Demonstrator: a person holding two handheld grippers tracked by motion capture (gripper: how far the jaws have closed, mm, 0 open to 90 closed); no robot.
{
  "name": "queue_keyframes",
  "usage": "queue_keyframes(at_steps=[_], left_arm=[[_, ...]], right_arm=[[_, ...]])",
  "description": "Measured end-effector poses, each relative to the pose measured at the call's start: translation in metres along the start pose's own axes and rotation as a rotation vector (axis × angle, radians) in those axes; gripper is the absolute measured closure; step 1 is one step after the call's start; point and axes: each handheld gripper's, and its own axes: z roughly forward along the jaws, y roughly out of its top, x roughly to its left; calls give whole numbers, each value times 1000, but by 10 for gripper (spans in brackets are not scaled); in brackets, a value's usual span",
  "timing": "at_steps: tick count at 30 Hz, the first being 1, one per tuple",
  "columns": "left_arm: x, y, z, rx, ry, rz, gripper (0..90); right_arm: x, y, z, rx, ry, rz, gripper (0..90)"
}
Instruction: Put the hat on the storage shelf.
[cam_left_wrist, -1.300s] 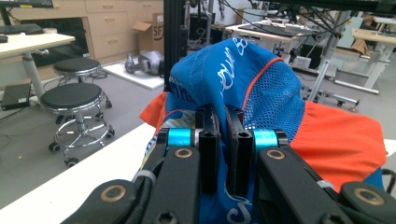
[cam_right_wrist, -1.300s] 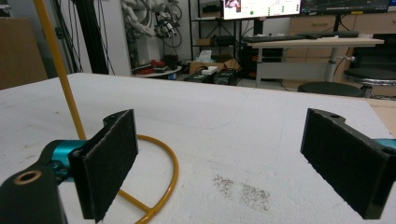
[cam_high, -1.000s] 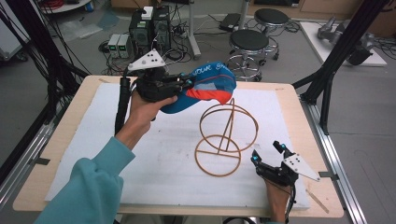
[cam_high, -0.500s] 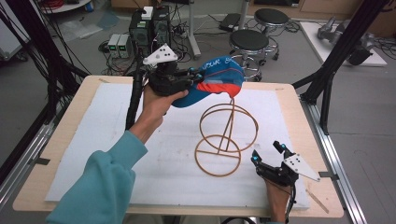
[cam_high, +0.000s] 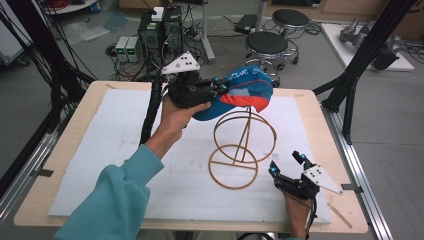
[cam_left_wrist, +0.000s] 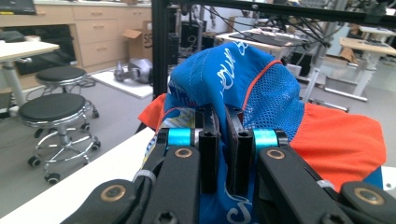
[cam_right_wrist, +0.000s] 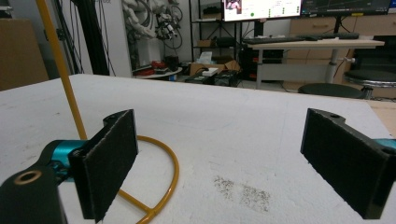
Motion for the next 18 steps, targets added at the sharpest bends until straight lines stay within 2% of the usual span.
queue_keyframes(at_steps=[11,13,18], left_arm=[[-20,-18,-1,44,-64,20,852],[-22,-21,-3,52,-74,13,852],[-33,-18,-4,31,-94,28,852]], right_arm=[[1,0,0,4,1,4,100],[1,0,0,6,0,2,100],[1,0,0,8,0,-3,100]])
